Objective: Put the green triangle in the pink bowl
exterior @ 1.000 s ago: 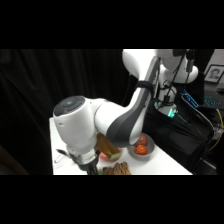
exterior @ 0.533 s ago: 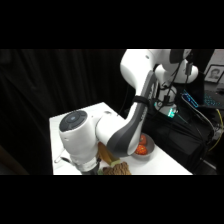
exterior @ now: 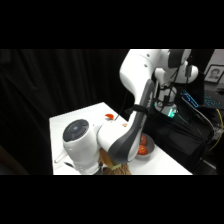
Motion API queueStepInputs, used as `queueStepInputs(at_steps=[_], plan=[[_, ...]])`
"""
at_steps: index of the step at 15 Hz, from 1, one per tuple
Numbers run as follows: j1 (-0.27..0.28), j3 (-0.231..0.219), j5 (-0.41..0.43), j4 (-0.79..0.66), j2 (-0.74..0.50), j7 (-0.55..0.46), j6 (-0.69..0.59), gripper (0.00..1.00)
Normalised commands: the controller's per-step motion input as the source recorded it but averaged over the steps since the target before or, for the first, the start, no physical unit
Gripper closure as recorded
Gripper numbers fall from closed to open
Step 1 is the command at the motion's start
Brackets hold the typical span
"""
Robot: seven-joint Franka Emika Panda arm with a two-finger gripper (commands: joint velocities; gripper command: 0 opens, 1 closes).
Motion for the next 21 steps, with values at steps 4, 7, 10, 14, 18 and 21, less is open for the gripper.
queueStepInputs(at_steps=[4, 7, 10, 14, 18, 21], plan=[[0.043, -0.038, 0.027, 0.19, 0.11, 0.0, -0.01, 0.64], [0.042, -0.042, 0.024, 0.18, 0.11, 0.0, -0.02, 0.83], [0.046, -0.043, 0.022, 0.17, 0.1, 0.01, -0.04, 0.98], [0.074, -0.041, 0.016, 0.04, -0.06, 0.04, -0.09, 0.97], [0.105, -0.032, -0.014, -0.3, -0.43, 0.05, -0.09, 0.96], [0.075, -0.03, -0.04, -0.42, -0.54, 0.06, -0.12, 0.96]])
